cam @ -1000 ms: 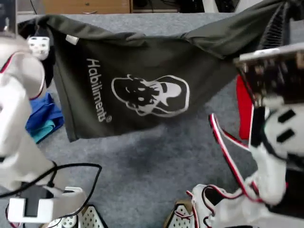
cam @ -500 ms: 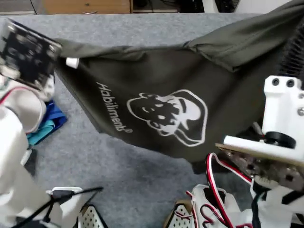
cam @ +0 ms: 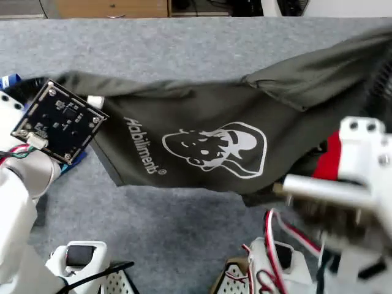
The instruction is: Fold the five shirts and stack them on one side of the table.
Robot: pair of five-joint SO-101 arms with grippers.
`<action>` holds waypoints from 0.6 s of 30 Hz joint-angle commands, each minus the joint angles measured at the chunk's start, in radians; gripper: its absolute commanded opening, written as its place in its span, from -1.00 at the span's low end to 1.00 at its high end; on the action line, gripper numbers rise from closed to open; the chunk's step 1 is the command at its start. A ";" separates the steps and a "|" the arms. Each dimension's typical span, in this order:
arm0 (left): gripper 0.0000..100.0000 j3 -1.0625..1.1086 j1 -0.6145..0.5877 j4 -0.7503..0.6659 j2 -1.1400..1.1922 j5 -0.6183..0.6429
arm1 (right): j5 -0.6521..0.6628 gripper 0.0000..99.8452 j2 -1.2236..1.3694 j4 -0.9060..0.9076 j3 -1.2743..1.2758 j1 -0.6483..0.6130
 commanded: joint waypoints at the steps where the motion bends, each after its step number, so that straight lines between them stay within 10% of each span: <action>1: -0.96 -0.015 0.002 -0.072 -0.002 -0.003 | 0.008 -1.00 -0.010 0.003 -0.015 0.065; 18: -0.96 -0.199 0.003 -0.031 0.007 0.086 | 0.012 -1.00 -0.085 0.104 -0.022 0.128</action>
